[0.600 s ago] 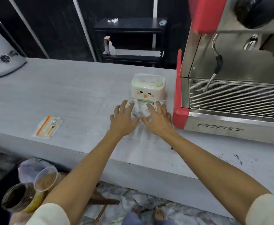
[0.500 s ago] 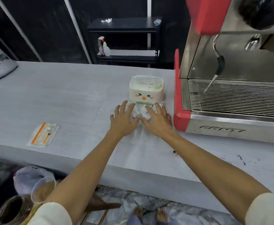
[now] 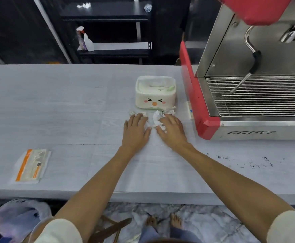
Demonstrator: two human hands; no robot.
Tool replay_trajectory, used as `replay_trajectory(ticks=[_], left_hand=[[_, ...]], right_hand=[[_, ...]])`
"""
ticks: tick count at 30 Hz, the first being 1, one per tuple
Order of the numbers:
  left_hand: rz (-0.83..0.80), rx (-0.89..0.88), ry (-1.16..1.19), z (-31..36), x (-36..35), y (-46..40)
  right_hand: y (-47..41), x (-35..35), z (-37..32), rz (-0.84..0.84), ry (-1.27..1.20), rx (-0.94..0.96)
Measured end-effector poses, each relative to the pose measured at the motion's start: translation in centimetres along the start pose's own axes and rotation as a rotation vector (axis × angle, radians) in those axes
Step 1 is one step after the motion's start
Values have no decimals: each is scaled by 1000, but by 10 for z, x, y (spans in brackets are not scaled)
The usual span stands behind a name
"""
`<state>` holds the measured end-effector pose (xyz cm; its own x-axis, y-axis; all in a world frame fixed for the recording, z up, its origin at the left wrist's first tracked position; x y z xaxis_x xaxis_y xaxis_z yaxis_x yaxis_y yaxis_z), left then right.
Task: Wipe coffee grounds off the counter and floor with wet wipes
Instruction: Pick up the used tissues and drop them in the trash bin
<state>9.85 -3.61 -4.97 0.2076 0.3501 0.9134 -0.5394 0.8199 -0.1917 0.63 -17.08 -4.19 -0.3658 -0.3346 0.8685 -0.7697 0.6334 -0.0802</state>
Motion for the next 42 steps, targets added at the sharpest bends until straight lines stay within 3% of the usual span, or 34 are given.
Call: replay_trajectory(ticks=[4, 21, 28, 42], left_hand=[[102, -32, 95, 2, 7, 2], [163, -117, 217, 8, 16, 14], [194, -204, 239, 15, 26, 21], [9, -194, 129, 39, 12, 37]], right_hand=[[4, 3, -6, 29, -86, -7], [16, 13, -13, -7, -132, -8], [37, 41, -13, 95, -142, 24], [92, 70, 12, 153, -214, 65]])
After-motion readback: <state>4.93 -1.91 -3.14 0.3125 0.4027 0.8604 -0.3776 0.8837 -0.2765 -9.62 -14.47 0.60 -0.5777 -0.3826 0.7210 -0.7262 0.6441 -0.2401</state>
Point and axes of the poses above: each hand's wrist, its own y-axis away from the middle knuckle, its own x-axis out of the back of the hand, z = x × y, the point moved 4 cm from there along -y, towards the middle knuckle, and after that the axes turned 12 degrees about -x, right-handed, at the moved point
